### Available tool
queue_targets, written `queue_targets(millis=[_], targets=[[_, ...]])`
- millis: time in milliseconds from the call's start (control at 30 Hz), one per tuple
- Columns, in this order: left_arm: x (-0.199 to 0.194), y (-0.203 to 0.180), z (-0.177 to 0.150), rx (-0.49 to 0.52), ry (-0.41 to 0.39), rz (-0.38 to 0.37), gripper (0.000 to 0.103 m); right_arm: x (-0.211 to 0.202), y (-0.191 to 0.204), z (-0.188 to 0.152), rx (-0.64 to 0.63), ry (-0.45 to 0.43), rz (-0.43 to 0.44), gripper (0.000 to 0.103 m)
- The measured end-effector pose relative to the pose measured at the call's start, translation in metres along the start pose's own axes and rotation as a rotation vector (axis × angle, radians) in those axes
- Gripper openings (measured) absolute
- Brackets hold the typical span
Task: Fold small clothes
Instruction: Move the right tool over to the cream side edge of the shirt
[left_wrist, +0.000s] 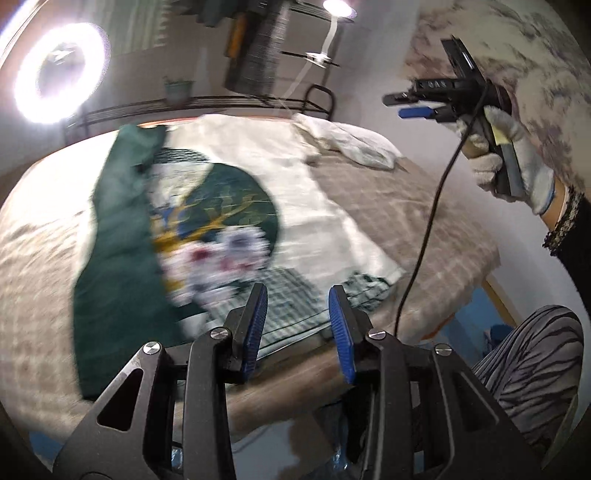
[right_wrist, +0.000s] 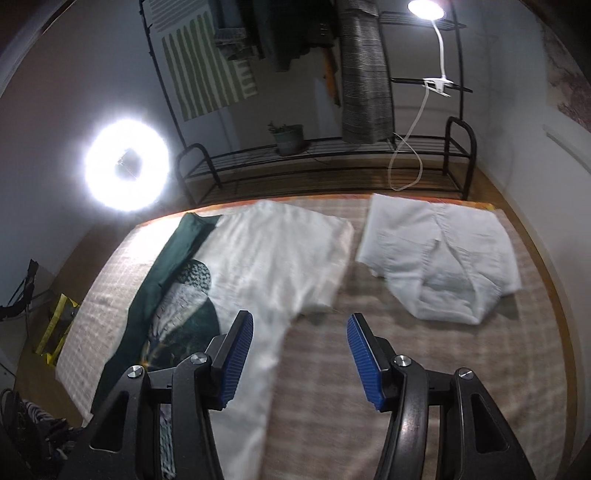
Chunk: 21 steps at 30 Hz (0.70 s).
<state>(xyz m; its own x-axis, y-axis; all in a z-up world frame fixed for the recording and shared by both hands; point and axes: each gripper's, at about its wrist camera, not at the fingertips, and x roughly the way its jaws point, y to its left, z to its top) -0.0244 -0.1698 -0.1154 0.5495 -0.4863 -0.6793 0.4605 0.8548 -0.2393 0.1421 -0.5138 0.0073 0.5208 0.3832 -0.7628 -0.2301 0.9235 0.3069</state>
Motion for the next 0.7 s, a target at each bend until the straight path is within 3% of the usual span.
queue_targets(millis=[133,433,500,533,667,700], targets=[[0.034,-0.036,0.009,0.046,0.039,-0.041,0.034,-0.006,-0.026,-0.011,0.016,0.02,0.006,0.063],[0.1,-0.093,0.016,0.158,0.145,-0.093,0.035,-0.002,-0.081,-0.028,0.089,0.055,0.021,0.066],[0.106,-0.099,0.013,0.179,0.169,-0.096,0.059,0.001,-0.088,-0.028,0.108,0.058,0.033,0.067],[0.11,-0.101,0.011,0.184,0.172,-0.093,0.062,0.004,-0.09,-0.028,0.119,0.061,0.044,0.067],[0.121,-0.101,0.009,0.171,0.182,-0.049,0.061,0.024,-0.092,-0.025,0.148,0.08,0.079,0.067],[0.124,-0.098,0.01,0.161,0.186,-0.027,0.051,0.031,-0.09,-0.025,0.155,0.087,0.09,0.067]])
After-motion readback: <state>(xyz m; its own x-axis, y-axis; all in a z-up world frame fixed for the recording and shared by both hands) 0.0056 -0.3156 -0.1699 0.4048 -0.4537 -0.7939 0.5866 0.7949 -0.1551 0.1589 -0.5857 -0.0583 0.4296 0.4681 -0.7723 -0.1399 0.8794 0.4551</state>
